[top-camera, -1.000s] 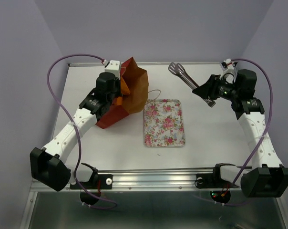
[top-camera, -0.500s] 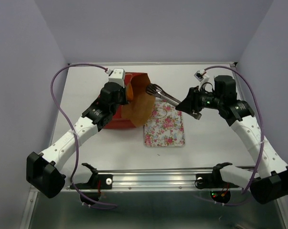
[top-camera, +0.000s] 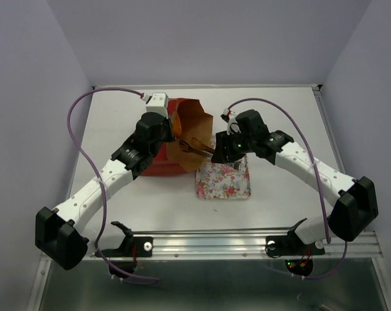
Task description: Take the fake bread out of the paper bag
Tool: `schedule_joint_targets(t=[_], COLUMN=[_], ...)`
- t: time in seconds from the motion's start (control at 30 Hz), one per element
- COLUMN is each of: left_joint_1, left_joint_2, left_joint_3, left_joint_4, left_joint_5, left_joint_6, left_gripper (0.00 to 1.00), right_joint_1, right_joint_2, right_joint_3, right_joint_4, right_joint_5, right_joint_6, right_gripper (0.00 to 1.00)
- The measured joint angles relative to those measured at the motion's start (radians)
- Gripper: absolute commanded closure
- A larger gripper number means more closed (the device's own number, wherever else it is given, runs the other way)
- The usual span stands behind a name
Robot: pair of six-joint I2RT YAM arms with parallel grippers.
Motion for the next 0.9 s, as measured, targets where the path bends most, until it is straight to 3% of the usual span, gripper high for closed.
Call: schedule_joint_targets(t=[0.23,0.53,0.9], left_joint_1=[0.000,-0.006,-0.006], left_joint_2=[-0.029,-0.039,-0.039], left_joint_3=[-0.006,-0.022,-0.022], left_joint_4=[0.000,0.000,0.000], left_joint_5=[0.009,0.019,0.022], left_joint_6=[0.008,0.019,0.024], left_gripper=[1.00,1.00,1.00], right_joint_1=[0.010,0.013,0.018], right_joint_2=[0.149,0.212,0.306], right_joint_3=[0.072,0.148,0.230], right_joint_4=[0.047,0.126,0.164], right_joint_5=[0.126,0.140,0.092], right_joint_6=[0.011,-0.003,-0.011], right_gripper=[0.43,0.34,0.34])
